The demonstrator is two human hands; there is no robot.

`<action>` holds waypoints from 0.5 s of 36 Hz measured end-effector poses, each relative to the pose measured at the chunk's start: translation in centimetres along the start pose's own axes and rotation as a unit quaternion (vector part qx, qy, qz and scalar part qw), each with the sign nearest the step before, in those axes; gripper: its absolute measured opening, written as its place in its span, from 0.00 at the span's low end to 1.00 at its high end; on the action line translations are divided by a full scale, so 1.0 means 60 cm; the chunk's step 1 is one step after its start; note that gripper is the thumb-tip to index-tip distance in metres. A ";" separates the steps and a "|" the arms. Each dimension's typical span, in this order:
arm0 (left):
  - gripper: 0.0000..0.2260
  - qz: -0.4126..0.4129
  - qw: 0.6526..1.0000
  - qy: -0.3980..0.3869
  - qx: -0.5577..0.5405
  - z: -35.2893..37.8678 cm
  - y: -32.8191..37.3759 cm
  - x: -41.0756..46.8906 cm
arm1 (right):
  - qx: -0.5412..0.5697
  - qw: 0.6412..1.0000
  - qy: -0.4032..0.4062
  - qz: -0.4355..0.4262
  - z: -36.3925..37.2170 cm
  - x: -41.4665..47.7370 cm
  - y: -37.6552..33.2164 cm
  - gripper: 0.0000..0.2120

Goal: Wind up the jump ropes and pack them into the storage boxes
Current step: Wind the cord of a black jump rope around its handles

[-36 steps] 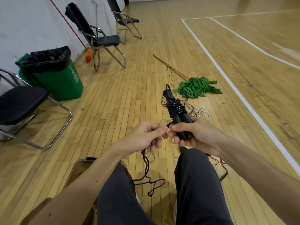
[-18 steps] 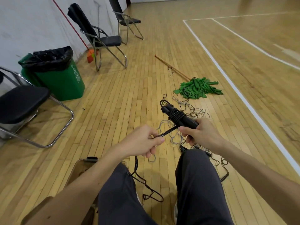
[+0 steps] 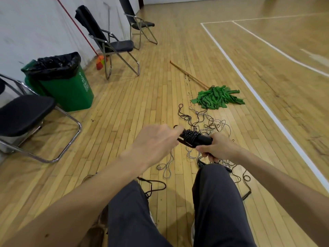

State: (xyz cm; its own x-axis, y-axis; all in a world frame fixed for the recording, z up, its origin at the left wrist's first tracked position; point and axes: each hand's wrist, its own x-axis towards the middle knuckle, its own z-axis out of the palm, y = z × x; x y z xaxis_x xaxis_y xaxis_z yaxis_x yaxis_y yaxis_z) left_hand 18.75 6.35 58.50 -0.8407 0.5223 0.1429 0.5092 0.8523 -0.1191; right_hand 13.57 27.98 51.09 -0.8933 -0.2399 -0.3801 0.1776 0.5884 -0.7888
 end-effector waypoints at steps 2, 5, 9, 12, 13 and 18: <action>0.14 0.045 0.999 0.004 0.025 -0.011 -0.011 0.004 | -0.009 0.999 -0.035 0.012 -0.004 -0.007 -0.010 0.11; 0.14 0.088 0.996 -0.008 0.008 -0.025 -0.031 0.014 | -0.016 0.994 -0.105 0.017 -0.011 -0.019 -0.022 0.10; 0.15 0.162 0.986 0.030 -0.015 -0.042 -0.049 0.025 | -0.026 0.972 -0.231 0.031 -0.012 -0.043 -0.041 0.09; 0.16 0.152 0.987 0.007 -0.044 -0.058 -0.061 0.035 | 0.011 0.952 -0.304 0.038 -0.004 -0.055 -0.048 0.07; 0.16 0.142 0.988 -0.001 -0.058 -0.063 -0.065 0.040 | 0.021 0.946 -0.323 0.037 -0.001 -0.059 -0.050 0.07; 0.14 0.072 0.983 -0.052 -0.164 -0.068 -0.078 0.059 | 0.063 0.915 -0.398 0.019 0.009 -0.079 -0.062 0.07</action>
State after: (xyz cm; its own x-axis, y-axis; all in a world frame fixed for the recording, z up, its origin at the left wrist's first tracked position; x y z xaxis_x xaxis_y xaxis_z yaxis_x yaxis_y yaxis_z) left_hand 14.17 4.34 63.57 -0.7617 0.6465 0.0436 0.6413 0.7424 0.1940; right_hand 17.34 26.52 55.55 -0.3096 -0.7373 -0.6005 0.2934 0.5266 -0.7979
